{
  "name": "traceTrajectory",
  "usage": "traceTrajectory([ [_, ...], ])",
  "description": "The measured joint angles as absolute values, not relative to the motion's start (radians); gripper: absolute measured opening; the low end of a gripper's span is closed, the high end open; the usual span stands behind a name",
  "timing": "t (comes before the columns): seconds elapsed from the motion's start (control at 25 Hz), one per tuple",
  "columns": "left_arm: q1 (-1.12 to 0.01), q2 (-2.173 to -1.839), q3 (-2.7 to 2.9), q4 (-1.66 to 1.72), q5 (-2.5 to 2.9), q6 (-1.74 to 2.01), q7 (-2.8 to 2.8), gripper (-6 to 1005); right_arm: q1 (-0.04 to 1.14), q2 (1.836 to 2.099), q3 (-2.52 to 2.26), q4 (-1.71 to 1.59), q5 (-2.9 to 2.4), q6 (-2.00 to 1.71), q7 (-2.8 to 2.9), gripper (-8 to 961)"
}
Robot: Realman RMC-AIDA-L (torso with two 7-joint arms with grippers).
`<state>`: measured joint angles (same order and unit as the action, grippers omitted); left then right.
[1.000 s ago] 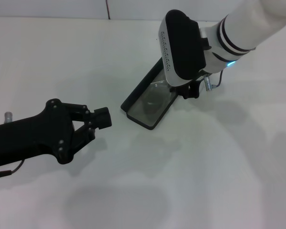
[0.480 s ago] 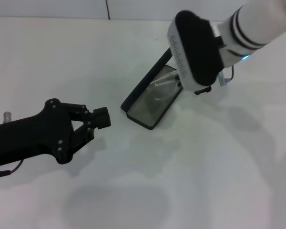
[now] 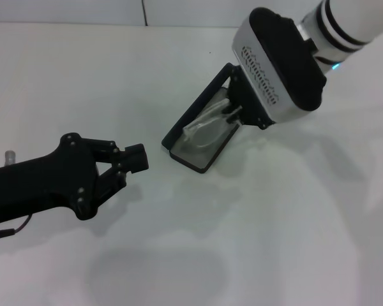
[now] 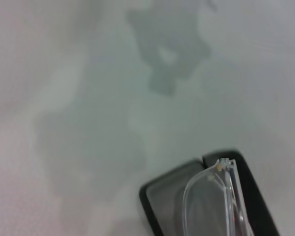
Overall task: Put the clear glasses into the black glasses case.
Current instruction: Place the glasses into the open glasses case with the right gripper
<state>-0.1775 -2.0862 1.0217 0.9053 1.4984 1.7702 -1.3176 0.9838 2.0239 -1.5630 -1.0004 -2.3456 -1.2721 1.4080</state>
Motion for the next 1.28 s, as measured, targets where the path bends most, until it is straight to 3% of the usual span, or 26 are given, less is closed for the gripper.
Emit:
traceTrajectory([
  [0.48, -0.175, -2.086, 1.022, 0.907, 1.495, 1.770, -1.323, 58, 1.092, 2.026, -1.485, -0.802, -2.321, -1.236, 1.148, 105],
  [1.28, -0.198, -2.088, 0.999, 0.904, 1.496, 1.770, -1.324, 58, 1.093, 2.029, -1.545, -0.767, -2.299, -1.158, 1.168, 149],
])
